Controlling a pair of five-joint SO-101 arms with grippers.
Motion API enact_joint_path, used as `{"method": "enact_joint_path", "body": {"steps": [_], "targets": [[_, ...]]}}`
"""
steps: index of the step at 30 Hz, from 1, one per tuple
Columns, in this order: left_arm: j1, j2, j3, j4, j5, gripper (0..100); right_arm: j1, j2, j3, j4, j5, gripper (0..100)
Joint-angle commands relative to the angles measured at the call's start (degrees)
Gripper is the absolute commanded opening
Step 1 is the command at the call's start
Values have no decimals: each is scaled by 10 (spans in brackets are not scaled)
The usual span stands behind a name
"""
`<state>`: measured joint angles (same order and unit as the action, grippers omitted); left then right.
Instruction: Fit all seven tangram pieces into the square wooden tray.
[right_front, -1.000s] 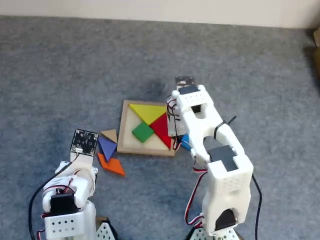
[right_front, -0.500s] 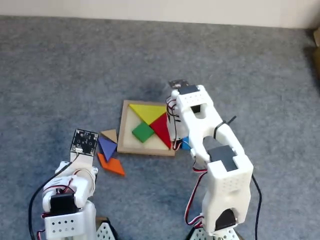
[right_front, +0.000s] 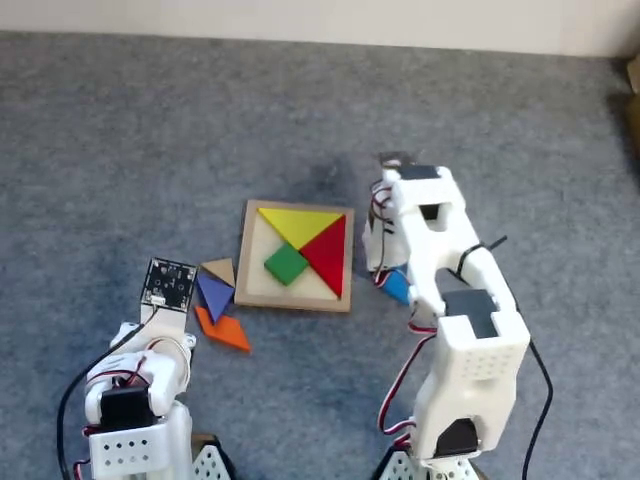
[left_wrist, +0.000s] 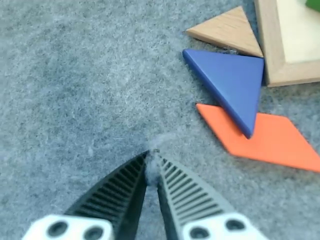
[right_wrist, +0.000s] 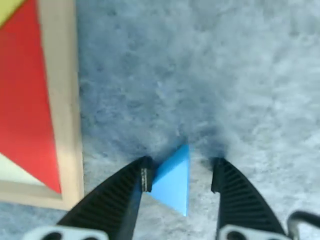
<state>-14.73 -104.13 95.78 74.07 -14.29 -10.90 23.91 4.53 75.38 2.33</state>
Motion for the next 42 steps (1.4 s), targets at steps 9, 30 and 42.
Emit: {"method": "enact_joint_path", "body": {"steps": [9, 30, 42], "targets": [[-7, -3, -5, -10, -2, 7, -15, -108, 44, -15, 5, 210], [-7, -3, -5, -10, -2, 7, -32, -118, 148, -107, 4, 180], [-7, -3, -5, -10, -2, 7, -22, -121, 144, -80, 4, 127]]}}
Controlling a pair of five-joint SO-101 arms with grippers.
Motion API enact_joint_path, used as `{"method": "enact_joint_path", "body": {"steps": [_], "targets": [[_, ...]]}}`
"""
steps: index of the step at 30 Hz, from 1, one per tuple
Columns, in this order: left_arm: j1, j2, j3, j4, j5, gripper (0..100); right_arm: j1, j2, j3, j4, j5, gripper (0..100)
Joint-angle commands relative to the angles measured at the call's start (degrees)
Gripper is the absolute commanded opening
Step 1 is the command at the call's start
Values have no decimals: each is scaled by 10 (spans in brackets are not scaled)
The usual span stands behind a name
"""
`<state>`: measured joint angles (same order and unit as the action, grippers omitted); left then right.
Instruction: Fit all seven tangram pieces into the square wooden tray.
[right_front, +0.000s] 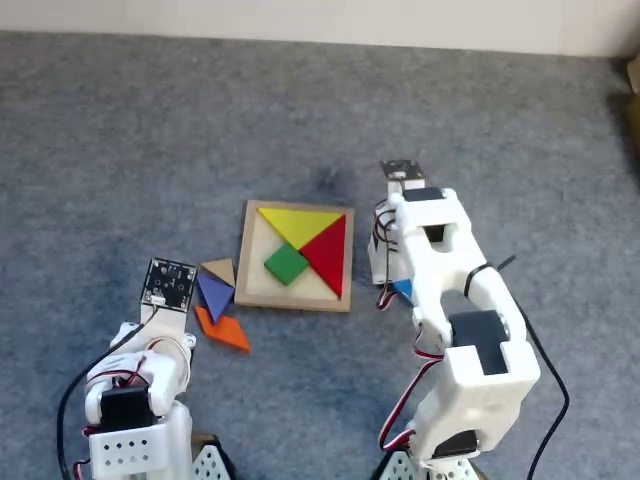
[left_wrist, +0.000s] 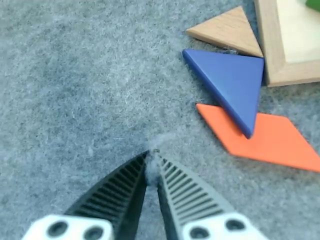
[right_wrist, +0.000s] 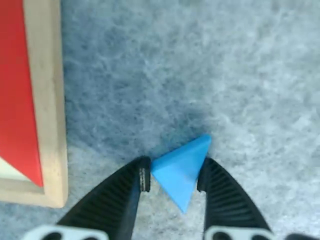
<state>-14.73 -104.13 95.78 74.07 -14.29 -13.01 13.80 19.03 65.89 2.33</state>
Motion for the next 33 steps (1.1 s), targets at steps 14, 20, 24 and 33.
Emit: {"method": "enact_joint_path", "body": {"steps": [14, 20, 24, 33], "targets": [[-8, -3, -5, -10, -2, 7, -135, -151, -29, 51, -84, 127], [-8, -3, -6, -10, -2, 7, -196, -118, -53, 40, -144, 127], [-9, -3, -6, -10, -2, 7, -215, -85, -95, 40, -142, 127], [-9, -3, -6, -10, -2, 7, -221, -5, -210, 41, -68, 127]]}}
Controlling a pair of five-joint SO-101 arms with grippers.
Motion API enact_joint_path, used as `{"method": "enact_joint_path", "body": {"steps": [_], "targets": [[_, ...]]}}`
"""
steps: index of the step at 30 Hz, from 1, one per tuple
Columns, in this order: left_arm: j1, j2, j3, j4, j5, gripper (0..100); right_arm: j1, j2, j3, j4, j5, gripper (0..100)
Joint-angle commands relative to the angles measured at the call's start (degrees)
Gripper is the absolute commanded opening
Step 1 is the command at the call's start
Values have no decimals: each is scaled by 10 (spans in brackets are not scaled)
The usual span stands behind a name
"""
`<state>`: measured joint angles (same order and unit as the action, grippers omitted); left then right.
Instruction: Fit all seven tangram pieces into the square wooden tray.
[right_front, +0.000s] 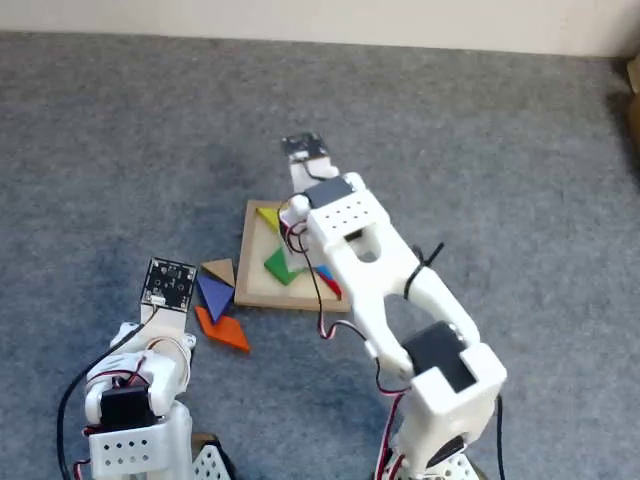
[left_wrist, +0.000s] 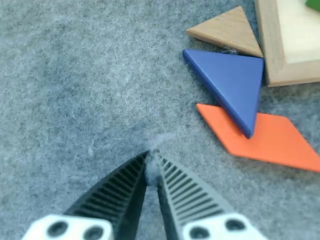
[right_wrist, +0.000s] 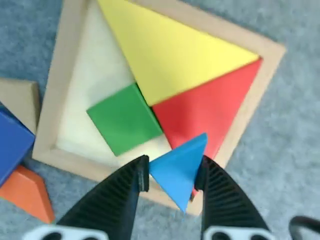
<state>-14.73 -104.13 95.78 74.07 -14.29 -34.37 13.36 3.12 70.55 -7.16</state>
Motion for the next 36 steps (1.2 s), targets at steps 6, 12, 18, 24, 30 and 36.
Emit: {"method": "enact_joint_path", "body": {"steps": [6, 12, 18, 24, 30, 36], "targets": [[-9, -3, -6, -10, -2, 7, -8, 10, -56, -1, 69, 127], [-9, -3, -6, -10, -2, 7, -8, 10, -56, -2, 158, 127], [-9, -3, -6, -10, -2, 7, -17, 14, -58, -6, 337, 127], [-9, -3, -6, -10, -2, 7, -40, 14, -57, -7, 571, 127], [-9, -3, -6, -10, -2, 7, -54, 15, -53, -72, 635, 131], [-8, -3, -6, -10, -2, 7, -64, 15, -54, -111, 639, 132]]}}
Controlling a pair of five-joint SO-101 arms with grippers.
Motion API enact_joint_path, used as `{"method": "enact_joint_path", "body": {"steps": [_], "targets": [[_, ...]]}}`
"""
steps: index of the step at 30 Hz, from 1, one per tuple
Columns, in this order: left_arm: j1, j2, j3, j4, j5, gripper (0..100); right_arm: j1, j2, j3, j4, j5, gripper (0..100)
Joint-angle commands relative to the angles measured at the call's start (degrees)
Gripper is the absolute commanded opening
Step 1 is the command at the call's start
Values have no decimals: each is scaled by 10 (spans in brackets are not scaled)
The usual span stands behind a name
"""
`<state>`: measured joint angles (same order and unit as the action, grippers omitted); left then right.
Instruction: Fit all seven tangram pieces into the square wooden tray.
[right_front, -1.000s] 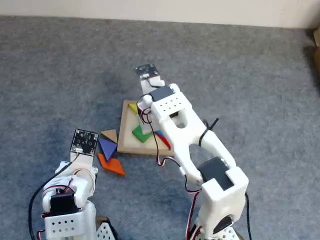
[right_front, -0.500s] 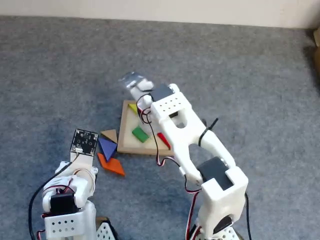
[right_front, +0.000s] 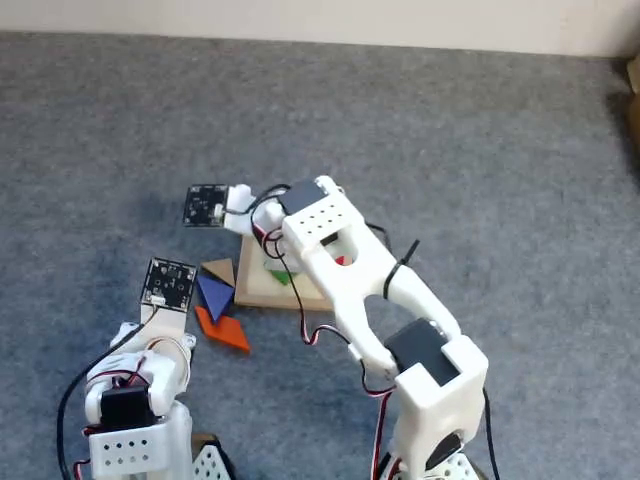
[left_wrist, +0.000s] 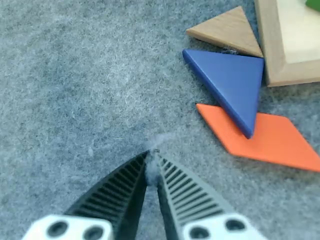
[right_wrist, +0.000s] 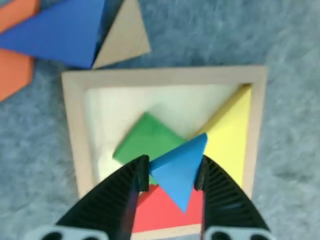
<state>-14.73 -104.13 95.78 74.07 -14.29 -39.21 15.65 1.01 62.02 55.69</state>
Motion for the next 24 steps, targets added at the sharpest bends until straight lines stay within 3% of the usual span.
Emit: {"method": "enact_joint_path", "body": {"steps": [1, 6, 15, 20, 24], "targets": [[-8, -3, -6, -10, -2, 7, -18, -8, -33, -32, 11, 132], [-8, -3, -6, -10, -2, 7, -25, -7, -33, -47, 57, 132], [-8, -3, -5, -10, -2, 7, -25, 55, -37, -47, 64, 141], [-8, -3, -5, -10, -2, 7, -25, 55, -38, -43, 60, 330], [-8, -3, -5, -10, -2, 7, -22, 46, -38, -42, 60, 349]]}}
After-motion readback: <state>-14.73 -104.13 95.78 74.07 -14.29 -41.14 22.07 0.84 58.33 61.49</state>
